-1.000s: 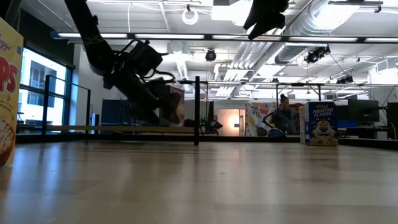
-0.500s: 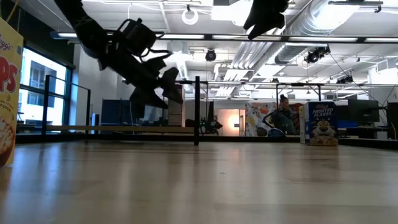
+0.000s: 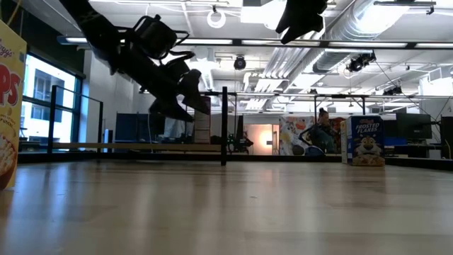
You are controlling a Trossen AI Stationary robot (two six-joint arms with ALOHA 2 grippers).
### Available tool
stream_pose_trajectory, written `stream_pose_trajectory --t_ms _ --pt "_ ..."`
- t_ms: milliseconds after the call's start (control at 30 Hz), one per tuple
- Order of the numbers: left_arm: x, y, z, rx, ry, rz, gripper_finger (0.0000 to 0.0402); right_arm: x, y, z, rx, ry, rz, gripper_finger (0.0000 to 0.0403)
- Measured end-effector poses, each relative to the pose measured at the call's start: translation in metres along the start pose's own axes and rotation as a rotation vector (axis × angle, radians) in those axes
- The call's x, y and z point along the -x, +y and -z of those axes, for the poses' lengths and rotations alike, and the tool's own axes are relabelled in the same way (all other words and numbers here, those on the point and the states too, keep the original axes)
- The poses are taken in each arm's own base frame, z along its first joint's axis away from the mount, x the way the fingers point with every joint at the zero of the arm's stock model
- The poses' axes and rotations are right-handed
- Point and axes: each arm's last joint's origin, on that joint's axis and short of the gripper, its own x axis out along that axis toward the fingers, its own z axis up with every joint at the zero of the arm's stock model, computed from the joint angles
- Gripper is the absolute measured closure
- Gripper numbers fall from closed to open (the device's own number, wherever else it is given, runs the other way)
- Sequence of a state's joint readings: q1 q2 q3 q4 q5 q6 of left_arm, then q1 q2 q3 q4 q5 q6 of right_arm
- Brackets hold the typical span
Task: Stack cereal on shelf
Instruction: Put the top purple cereal box on the shelf
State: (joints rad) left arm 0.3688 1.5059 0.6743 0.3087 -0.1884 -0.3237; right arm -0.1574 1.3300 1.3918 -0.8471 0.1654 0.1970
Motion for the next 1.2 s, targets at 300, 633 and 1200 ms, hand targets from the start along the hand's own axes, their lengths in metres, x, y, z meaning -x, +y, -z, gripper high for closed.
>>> stream_pose_trajectory --t_ms 300,633,1200 --pt "0.007 -0.016 0.006 -0.169 0.011 0.009 0.0195 0.000 0.000 0.000 0.010 0.000 0.001 0.0162" --pt "0.021 -0.008 -0.002 -0.315 0.005 -0.155 0.0390 0.000 0.000 0.000 0.022 0.000 0.002 0.0162" --pt "0.000 0.012 -0.004 -0.279 -0.003 -0.107 0.0401 0.000 -0.001 0.000 0.022 -0.003 0.019 0.0162"
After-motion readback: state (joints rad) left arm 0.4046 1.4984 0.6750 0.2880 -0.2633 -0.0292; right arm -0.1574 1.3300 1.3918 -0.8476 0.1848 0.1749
